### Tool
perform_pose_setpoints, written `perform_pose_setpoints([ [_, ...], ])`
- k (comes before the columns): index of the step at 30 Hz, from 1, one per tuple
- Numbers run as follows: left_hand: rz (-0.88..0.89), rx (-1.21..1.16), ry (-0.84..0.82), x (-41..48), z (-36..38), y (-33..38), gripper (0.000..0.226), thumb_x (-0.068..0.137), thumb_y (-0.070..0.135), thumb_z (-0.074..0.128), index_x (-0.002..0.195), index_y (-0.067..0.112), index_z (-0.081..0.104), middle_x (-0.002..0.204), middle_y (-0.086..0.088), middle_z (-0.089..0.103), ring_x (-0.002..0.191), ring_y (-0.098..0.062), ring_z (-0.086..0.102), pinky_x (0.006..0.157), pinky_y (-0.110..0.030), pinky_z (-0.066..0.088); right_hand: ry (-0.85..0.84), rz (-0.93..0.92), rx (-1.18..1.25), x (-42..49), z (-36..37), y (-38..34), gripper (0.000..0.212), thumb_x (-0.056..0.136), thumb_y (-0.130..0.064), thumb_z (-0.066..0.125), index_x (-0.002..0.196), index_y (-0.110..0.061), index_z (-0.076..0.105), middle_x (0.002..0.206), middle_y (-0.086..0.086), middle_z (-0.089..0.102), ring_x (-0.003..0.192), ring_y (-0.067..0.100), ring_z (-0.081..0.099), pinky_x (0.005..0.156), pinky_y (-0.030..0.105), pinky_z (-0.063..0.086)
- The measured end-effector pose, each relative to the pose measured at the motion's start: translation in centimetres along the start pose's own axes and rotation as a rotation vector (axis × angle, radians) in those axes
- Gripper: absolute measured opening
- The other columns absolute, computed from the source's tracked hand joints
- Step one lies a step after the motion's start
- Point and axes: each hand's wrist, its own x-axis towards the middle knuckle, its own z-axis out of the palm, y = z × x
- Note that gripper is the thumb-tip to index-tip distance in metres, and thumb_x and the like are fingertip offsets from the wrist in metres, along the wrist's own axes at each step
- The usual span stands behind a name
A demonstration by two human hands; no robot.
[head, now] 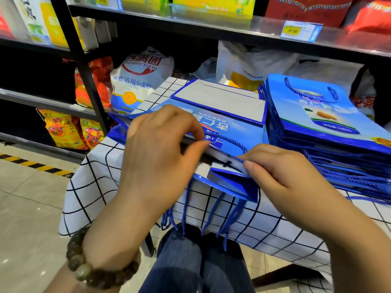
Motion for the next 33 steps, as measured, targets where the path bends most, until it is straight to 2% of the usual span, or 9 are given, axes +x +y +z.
perform_pose_setpoints([
  [2,-0.026,0.069,0.013,-1.0,0.6,1.1,0.013,0.073,0.032,0.065,0.066,0.022,0.062,0.08,0.005,0.056,0.077,-0.02,0.055,0.075,-0.038,0.038,0.019,0.013,-0.047,0.1,0.2,-0.1,0.03,0.085,-0.04,0.029,0.078,-0.033,0.057,0.081,-0.012,0.055,0.079,0.006,0.053,0.074,0.027,0.041],
  [5,-0.038,0.227,-0.09,-2.0,1.3,2.0,0.026,0.072,0.047,0.053,0.064,0.027,0.067,0.085,0.003,0.053,0.08,-0.022,0.052,0.067,-0.033,0.022,0.017,0.02,-0.112,0.1,0.2,-0.5,0.036,0.087,-0.04,0.028,0.087,-0.029,0.062,0.085,-0.01,0.057,0.083,0.012,0.056,0.076,0.035,0.044],
  [8,-0.022,0.312,-0.183,-1.5,1.1,2.1,0.03,0.067,0.054,0.052,0.064,0.031,0.07,0.1,-0.002,0.06,0.096,-0.027,0.052,0.074,-0.034,0.022,0.008,0.04,-0.176,0.1,0.2,-1.1,0.043,0.093,-0.037,0.022,0.1,-0.025,0.063,0.093,-0.007,0.058,0.087,0.019,0.057,0.077,0.039,0.046],
  [10,-0.019,0.342,-0.227,-1.0,1.0,2.4,0.027,0.062,0.051,0.057,0.06,0.028,0.07,0.108,-0.007,0.063,0.104,-0.029,0.053,0.078,-0.036,0.022,-0.009,0.068,-0.237,0.0,0.1,-1.6,0.048,0.086,-0.039,0.018,0.103,-0.024,0.061,0.097,-0.006,0.057,0.089,0.021,0.057,0.077,0.039,0.046],
  [17,0.031,0.415,-0.296,-0.7,2.0,2.7,0.021,0.063,0.035,0.059,0.058,0.016,0.067,0.103,-0.012,0.066,0.104,-0.034,0.058,0.078,-0.04,0.026,0.024,0.121,-0.307,-0.1,0.6,-2.1,0.027,0.094,-0.024,0.031,0.104,-0.021,0.056,0.101,-0.002,0.055,0.09,0.027,0.056,0.078,0.039,0.046],
  [22,0.029,0.422,-0.307,-0.8,2.1,2.6,0.041,0.071,0.046,0.041,0.06,0.02,0.07,0.098,-0.008,0.069,0.1,-0.03,0.06,0.077,-0.038,0.024,0.073,0.12,-0.295,-0.1,1.0,-2.0,0.024,0.094,-0.022,0.036,0.103,-0.018,0.058,0.099,0.0,0.056,0.086,0.03,0.057,0.074,0.039,0.046],
  [24,-0.013,0.425,-0.307,-0.9,2.3,2.6,0.035,0.069,0.047,0.049,0.058,0.021,0.07,0.091,-0.004,0.071,0.094,-0.028,0.062,0.074,-0.036,0.023,0.102,0.115,-0.304,-0.1,1.5,-1.9,0.018,0.093,-0.017,0.043,0.099,-0.017,0.06,0.094,0.002,0.059,0.08,0.032,0.058,0.066,0.039,0.047],
  [28,-0.042,0.415,-0.267,-1.2,2.9,2.8,0.022,0.065,0.038,0.058,0.056,0.021,0.069,0.09,0.0,0.073,0.094,-0.026,0.064,0.075,-0.036,0.023,0.259,0.106,-0.316,-0.2,2.3,-1.8,0.014,0.078,-0.012,0.051,0.08,-0.015,0.065,0.069,0.002,0.06,0.052,0.029,0.058,0.04,0.035,0.043],
  [33,0.016,0.48,-0.252,-1.5,3.3,2.7,0.015,0.053,0.016,0.082,0.056,0.016,0.067,0.096,-0.009,0.072,0.098,-0.028,0.064,0.081,-0.039,0.027,0.353,0.067,-0.297,-0.4,3.0,-1.5,0.016,0.074,-0.012,0.05,0.079,-0.016,0.065,0.068,0.002,0.059,0.052,0.03,0.059,0.038,0.038,0.046],
])
